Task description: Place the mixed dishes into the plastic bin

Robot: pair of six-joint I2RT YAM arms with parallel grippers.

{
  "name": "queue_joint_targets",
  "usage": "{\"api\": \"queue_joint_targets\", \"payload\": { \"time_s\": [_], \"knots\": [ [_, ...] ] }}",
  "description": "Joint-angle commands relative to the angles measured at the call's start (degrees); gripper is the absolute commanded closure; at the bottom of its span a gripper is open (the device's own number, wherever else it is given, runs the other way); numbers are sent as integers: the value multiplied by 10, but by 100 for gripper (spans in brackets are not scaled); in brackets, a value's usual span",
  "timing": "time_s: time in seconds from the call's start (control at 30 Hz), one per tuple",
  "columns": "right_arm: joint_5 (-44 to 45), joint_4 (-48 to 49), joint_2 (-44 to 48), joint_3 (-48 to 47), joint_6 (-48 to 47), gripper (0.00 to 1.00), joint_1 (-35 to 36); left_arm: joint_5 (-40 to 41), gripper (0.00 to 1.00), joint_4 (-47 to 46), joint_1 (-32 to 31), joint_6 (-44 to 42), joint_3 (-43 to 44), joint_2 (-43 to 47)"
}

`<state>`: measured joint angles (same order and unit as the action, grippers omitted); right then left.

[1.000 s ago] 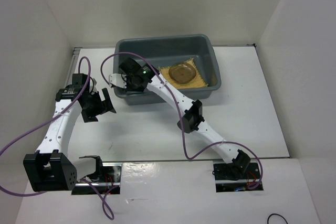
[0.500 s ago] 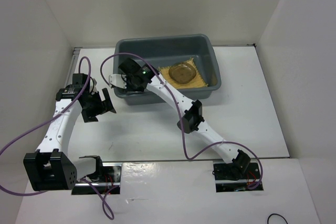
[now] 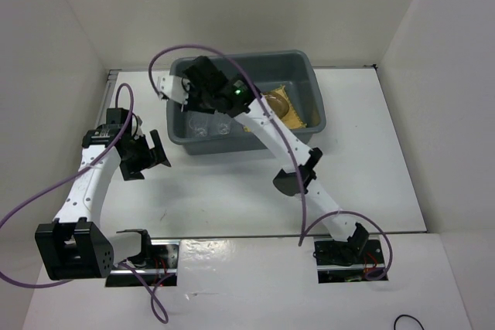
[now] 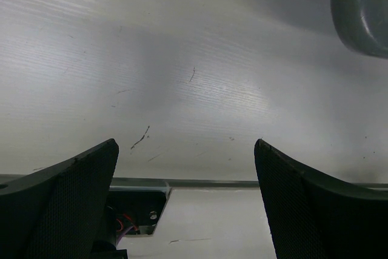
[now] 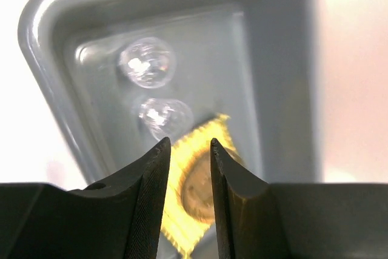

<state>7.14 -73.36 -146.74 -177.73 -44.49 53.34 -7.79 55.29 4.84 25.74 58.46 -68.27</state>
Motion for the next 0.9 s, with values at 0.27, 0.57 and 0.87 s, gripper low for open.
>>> {"api": "queue_joint_targets", "payload": {
  "time_s": [0.27, 0.57, 0.87],
  "knots": [
    [-1, -11, 222, 48, 266, 38, -190, -14, 1, -2, 4, -3, 1, -1],
    [103, -11, 570, 501, 257, 1, -213, -21, 1, -2, 4, -9, 1, 23],
    [126, -11, 883, 850, 245, 1, -265, -10, 1, -2, 4, -9, 6, 108]
  ]
}}
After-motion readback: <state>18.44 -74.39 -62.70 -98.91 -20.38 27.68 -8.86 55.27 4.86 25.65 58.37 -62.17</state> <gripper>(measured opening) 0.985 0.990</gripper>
